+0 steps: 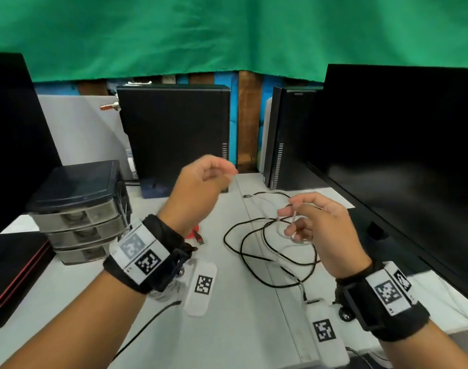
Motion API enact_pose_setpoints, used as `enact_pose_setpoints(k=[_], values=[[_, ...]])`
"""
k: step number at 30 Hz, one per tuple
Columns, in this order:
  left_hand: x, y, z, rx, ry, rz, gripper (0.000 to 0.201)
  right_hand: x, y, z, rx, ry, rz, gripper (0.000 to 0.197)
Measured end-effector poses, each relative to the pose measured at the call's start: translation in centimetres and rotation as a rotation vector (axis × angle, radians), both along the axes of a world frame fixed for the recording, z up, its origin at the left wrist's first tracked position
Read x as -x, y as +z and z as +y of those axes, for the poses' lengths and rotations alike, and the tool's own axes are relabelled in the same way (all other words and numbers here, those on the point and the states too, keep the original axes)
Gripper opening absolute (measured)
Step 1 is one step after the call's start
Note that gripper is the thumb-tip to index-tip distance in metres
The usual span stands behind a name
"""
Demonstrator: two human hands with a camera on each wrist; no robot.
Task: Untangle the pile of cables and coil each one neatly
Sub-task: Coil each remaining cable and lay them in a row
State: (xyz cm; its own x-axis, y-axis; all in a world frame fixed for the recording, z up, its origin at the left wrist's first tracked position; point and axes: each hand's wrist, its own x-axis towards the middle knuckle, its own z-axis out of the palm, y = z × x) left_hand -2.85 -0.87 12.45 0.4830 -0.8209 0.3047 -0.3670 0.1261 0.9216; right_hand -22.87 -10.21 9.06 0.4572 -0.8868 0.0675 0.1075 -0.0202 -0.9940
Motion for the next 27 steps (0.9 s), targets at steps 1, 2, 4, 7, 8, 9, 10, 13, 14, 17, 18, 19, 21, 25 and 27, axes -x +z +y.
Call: enact_pose_setpoints(k=[1,2,4,7,8,9,10,13,14,17,18,19,21,25,27], values=[[0.7,-0.7,0.0,-0.018,-0.064,-0.027,0.012,0.1,0.1,0.2,-0.001,0.032,0.005,0.016],[1.5,-1.5,0.1,-0.048,-0.136,-0.051,0.010,0.1,0.3,0.7,0.008,0.073,0.015,0.016],[3.4,-3.0,0.5,-0.132,-0.270,-0.083,0.017,-0.1,0.6,1.6,0.079,0.141,0.046,0.015],[5.2,-4.5,1.4,-0.152,-0.375,0.001,0.025,-0.5,0.6,2.8,0.212,0.146,0.078,0.010],[5.3,-4.5,1.7,-0.140,-0.367,0.032,0.022,-0.6,0.4,3.0,0.230,0.134,0.077,0.009],[5.2,-4.5,1.9,-0.140,-0.348,0.066,0.020,-0.7,0.2,3.1,0.241,0.123,0.078,0.008],[5.1,-4.4,2.2,-0.144,-0.330,0.104,0.018,-0.8,0.1,3.2,0.250,0.110,0.085,0.007],[4.3,-4.4,2.4,-0.189,-0.273,0.147,0.021,-1.0,-0.1,3.2,0.276,0.058,0.102,0.006],[4.1,-4.2,2.4,-0.201,-0.264,0.145,0.024,-1.0,-0.1,3.0,0.293,0.029,0.094,0.006],[3.8,-3.7,2.4,-0.210,-0.293,0.168,0.035,-0.9,-0.3,1.7,0.412,-0.106,0.088,0.009],[3.8,-3.4,2.5,-0.212,-0.315,0.182,0.037,-0.7,-0.5,1.1,0.471,-0.139,0.113,0.010],[3.8,-3.2,2.7,-0.215,-0.331,0.194,0.038,-0.5,-0.8,0.7,0.547,-0.154,0.169,0.010],[3.9,-2.9,3.2,-0.211,-0.355,0.227,0.039,-0.2,-1.4,0.3,0.749,-0.134,0.412,0.009],[4.1,-2.6,4.2,-0.131,-0.384,0.359,0.040,-1.0,-2.4,1.5,0.834,0.056,0.578,0.004],[4.2,-2.2,4.6,-0.081,-0.374,0.427,0.039,-1.8,-2.8,2.0,0.559,0.232,0.318,0.008]])
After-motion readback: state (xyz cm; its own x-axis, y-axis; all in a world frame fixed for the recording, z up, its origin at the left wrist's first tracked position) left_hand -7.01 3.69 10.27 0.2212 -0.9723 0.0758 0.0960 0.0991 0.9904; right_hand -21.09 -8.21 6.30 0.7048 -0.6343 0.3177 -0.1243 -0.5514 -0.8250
